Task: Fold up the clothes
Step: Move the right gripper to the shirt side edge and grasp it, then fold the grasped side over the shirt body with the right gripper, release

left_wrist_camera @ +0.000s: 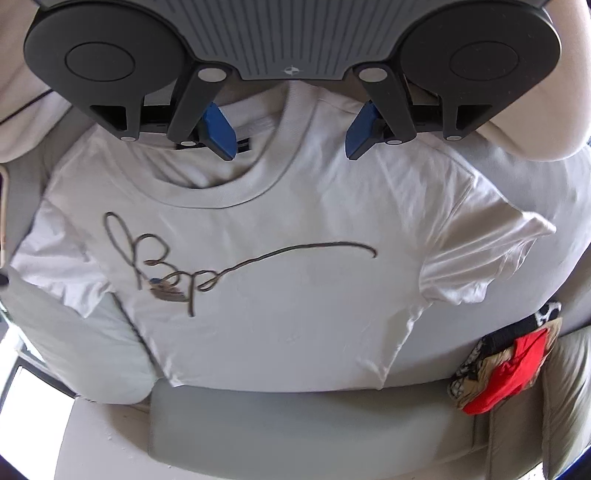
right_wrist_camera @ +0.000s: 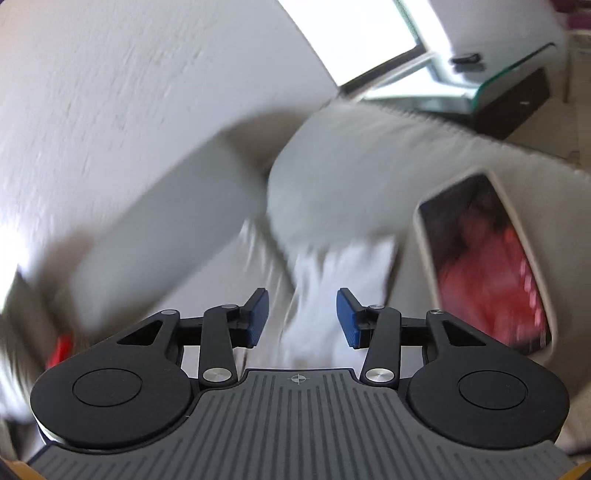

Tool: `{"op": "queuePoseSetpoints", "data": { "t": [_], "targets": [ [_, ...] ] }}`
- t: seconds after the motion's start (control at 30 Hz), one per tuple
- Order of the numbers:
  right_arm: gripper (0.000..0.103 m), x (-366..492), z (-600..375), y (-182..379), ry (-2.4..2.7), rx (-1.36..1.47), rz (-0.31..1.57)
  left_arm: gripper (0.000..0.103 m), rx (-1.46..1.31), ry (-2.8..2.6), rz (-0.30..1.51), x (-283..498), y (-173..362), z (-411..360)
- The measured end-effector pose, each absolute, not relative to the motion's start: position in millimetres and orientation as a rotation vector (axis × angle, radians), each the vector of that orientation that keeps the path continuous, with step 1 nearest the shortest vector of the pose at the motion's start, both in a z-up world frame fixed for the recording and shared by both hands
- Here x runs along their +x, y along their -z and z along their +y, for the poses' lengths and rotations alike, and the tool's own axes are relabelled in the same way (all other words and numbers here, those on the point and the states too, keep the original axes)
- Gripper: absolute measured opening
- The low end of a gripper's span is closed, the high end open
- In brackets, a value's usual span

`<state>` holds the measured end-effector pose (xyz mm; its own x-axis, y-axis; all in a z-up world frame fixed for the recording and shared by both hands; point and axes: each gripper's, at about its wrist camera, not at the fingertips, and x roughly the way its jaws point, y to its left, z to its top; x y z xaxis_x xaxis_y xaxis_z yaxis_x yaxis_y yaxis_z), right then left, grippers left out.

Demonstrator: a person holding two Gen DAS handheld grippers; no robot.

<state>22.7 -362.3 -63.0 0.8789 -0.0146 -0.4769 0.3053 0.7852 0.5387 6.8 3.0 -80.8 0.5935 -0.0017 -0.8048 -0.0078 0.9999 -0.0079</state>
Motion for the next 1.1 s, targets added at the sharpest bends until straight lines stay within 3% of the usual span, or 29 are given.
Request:
{"op": "queuePoseSetpoints", "data": {
  "t": [0.3,0.4,0.6,0.63,0.67,1.1],
  "targets": [
    [0.044,66,-397,94,0.324,0.64,0.557,0.069,0.01,0.027,0.908,7,81,-8],
    [0.033,69,-395,99,0.337,0.583,0.575,0.069,0.012,0.036,0.916,10,84,-11],
    [0.032,79,-392,103,0.304,0.507,0.57,0.069,0.015,0.047,0.94,12,90,-16],
    [0.023,81,-391,103,0.305,0.499,0.569,0.069,0.014,0.048,0.942,12,90,-16],
    [0.005,82,-391,102,0.311,0.496,0.569,0.069,0.013,0.047,0.942,12,90,-15],
    [0.002,74,-367,73,0.245,0.459,0.514,0.069,-0.056,0.043,0.906,2,84,0]
  ]
}}
